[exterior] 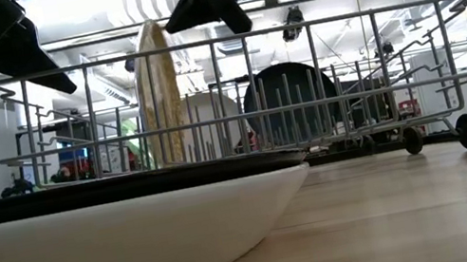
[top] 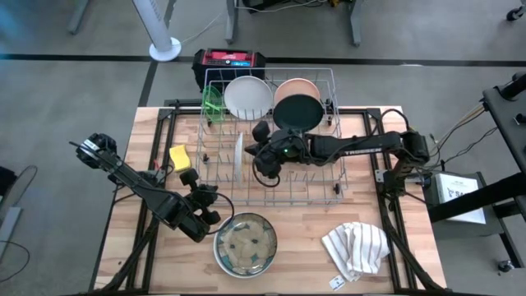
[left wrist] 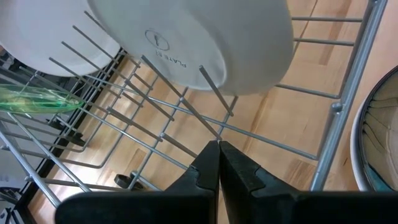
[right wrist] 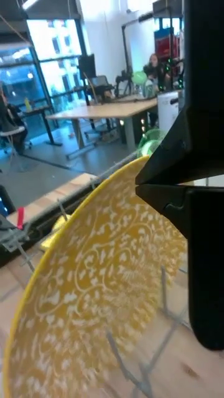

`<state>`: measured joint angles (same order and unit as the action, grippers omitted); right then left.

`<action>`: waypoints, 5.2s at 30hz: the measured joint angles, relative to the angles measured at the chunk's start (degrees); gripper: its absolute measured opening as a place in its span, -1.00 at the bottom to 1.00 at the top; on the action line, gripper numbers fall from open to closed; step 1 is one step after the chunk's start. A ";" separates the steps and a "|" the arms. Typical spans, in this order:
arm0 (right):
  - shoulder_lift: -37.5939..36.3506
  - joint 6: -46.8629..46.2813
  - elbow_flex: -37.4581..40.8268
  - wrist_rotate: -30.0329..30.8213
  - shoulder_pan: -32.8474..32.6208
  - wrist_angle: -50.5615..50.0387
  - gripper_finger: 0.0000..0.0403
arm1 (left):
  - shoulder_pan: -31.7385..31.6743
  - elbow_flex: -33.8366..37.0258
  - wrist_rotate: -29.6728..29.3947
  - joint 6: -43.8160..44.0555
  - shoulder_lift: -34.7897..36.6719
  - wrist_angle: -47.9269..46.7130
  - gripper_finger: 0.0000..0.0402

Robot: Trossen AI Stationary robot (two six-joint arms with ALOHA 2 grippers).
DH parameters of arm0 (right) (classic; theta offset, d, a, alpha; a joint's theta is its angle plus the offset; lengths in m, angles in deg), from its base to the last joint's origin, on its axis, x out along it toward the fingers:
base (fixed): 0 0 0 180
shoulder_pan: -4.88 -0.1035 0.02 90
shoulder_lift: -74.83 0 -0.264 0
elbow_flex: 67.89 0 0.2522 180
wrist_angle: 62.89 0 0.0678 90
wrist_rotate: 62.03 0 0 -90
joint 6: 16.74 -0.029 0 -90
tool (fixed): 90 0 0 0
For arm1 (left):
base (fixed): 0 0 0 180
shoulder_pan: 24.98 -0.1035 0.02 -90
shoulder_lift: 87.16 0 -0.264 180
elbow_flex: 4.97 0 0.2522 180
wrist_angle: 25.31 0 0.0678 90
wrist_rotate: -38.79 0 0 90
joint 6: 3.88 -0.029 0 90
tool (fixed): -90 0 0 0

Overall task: Sort dishes
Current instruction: Adjust the yellow plate on the dish rack, then put the brown plate into the dish rack

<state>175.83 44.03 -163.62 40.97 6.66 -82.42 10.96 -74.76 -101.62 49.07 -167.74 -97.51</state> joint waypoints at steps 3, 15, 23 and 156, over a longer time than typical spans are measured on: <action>0.32 0.44 0.00 -0.01 0.00 1.92 -1.00 | -0.02 0.00 0.00 -0.09 0.00 0.08 -1.00; -0.57 0.75 0.00 4.75 0.00 -0.09 -1.00 | 0.09 -0.01 0.00 -0.13 0.00 0.36 -1.00; -5.92 -7.09 0.00 6.61 -0.18 -9.32 -1.00 | 0.73 -2.55 2.89 -0.04 -0.06 0.71 -1.00; 14.37 -133.96 12.57 24.46 -36.22 -4.81 0.01 | 21.75 -12.65 3.62 19.20 -34.62 22.40 -1.00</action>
<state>190.20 -89.93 -151.06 65.42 -29.55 -87.23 32.71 -87.41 -98.00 68.27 -202.36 -75.12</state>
